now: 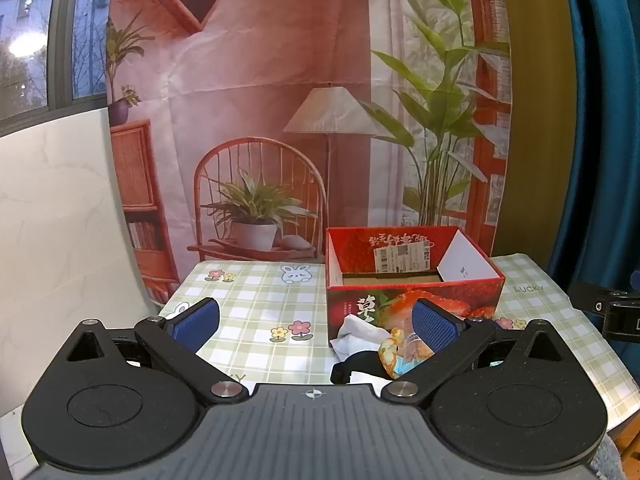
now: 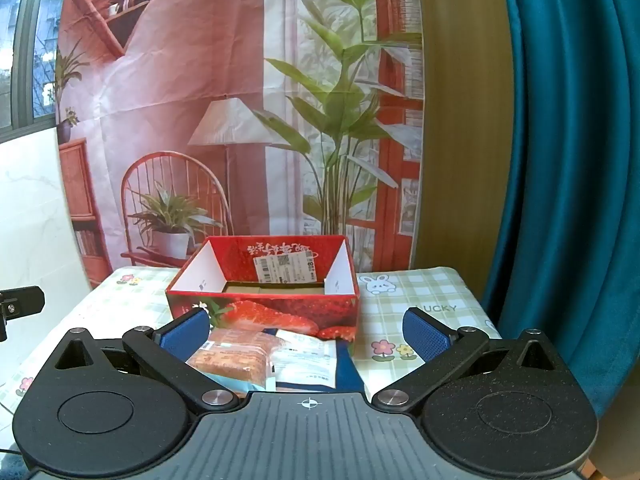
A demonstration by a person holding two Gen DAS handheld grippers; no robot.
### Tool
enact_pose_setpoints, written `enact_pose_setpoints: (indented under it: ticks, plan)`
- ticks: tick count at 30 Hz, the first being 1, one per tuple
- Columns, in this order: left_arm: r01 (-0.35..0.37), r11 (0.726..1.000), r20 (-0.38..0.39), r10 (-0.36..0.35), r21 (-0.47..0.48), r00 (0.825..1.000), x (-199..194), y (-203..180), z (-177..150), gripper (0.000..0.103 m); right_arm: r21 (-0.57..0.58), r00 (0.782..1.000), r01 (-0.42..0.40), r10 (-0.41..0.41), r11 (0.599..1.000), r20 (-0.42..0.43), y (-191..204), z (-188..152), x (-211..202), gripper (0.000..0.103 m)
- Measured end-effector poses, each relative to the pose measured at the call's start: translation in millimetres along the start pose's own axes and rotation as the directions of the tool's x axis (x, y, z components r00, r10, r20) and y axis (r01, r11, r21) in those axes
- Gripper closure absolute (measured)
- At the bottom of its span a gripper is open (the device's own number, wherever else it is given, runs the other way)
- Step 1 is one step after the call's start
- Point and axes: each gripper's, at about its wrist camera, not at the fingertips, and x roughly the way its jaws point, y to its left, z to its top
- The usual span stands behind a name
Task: Organize soft objects
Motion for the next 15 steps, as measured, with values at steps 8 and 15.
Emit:
enact_pose_setpoints:
  ticks: [8,15]
  plan:
    - [0.001,1.0,-0.004,-0.001,0.001,1.0,2.6,-1.2,2.4,0.0,0.001,1.0,0.001,-0.001,1.0,0.0,-0.3,-0.1,0.1,0.0]
    - [0.001,1.0,-0.004,-0.001,0.0,1.0,1.2,-1.2,1.2,0.0,0.0,1.0,0.0,0.0,1.0,0.0,0.0,-0.6,0.1,0.0]
